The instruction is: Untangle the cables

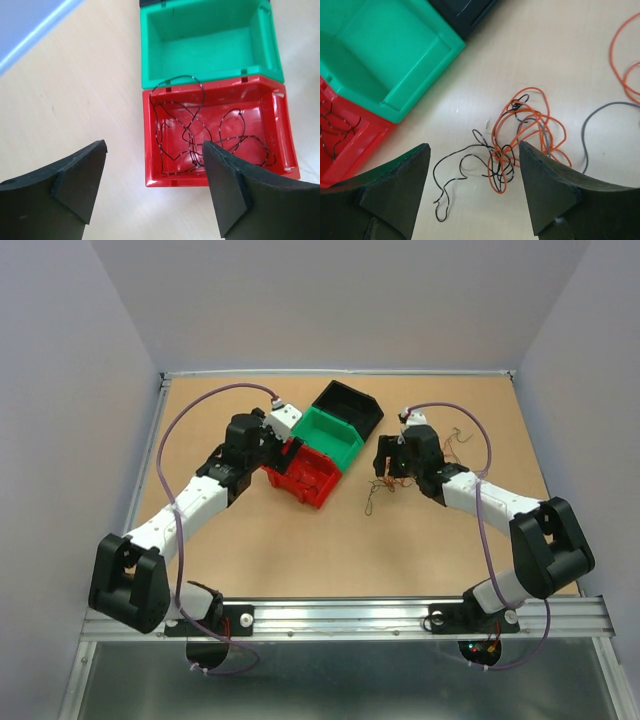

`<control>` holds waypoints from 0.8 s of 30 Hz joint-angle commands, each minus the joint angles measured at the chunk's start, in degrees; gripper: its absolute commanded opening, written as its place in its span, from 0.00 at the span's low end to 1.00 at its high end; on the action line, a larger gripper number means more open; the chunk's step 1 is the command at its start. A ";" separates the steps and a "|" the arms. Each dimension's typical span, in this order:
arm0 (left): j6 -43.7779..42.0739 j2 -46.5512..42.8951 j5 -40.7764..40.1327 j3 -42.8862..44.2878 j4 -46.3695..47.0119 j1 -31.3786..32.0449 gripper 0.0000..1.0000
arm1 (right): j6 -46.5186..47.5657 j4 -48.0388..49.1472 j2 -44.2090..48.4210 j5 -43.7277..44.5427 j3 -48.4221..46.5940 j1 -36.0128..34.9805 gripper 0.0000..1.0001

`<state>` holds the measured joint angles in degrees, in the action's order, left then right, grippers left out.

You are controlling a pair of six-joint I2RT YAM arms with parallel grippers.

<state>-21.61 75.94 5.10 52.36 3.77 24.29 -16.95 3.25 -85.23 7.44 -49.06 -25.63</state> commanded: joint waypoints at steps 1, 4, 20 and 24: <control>-0.19 -6.05 1.84 -3.04 6.85 -0.12 0.91 | 3.85 -1.22 -0.55 -9.89 -3.94 -1.61 0.76; -0.10 -9.14 2.19 -4.98 8.44 -0.12 0.93 | 4.64 -1.40 -2.30 -10.17 -4.12 -2.76 0.75; -0.63 -8.97 4.13 -6.13 10.03 -0.12 0.93 | 4.56 -16.95 -11.72 6.53 -11.15 -12.25 0.15; -1.07 -9.76 6.75 -6.48 9.85 -0.12 0.93 | 5.43 -12.85 -2.96 3.74 -8.26 -13.04 0.00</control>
<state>-21.85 67.33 8.71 46.39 10.96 24.27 -12.01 -12.64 -97.41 10.70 -57.65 -38.02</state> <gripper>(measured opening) 0.931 0.021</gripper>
